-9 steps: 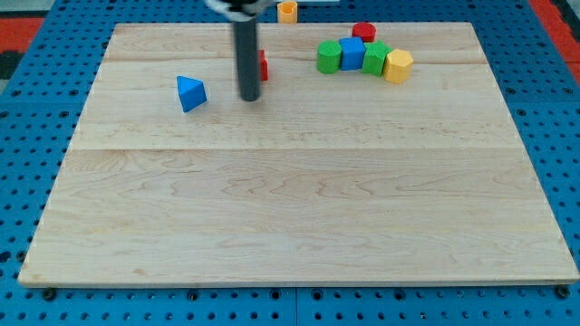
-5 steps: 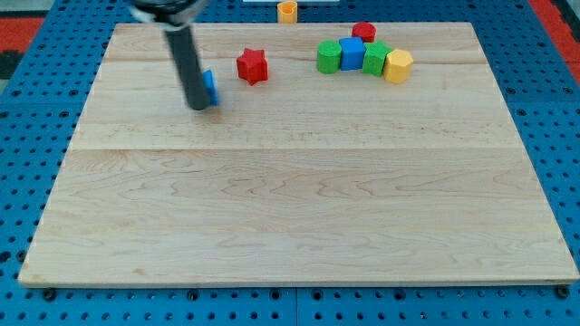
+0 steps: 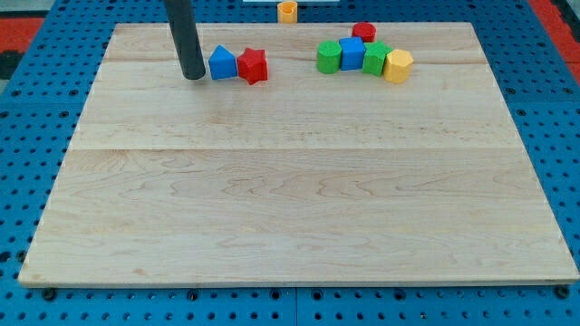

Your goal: Place the blue triangle to the left of the red star

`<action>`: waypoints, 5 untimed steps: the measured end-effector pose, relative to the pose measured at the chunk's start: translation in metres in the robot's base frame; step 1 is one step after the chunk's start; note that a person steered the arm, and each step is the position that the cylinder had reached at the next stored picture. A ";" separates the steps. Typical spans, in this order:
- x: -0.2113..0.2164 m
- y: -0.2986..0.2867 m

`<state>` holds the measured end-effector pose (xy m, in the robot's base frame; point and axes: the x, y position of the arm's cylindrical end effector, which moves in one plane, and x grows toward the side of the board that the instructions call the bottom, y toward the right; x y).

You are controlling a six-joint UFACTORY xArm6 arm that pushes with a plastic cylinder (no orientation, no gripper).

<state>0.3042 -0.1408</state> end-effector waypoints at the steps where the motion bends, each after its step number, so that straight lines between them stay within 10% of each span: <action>1: 0.000 0.043; 3: 0.000 0.152; 5: -0.001 0.080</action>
<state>0.3032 -0.0607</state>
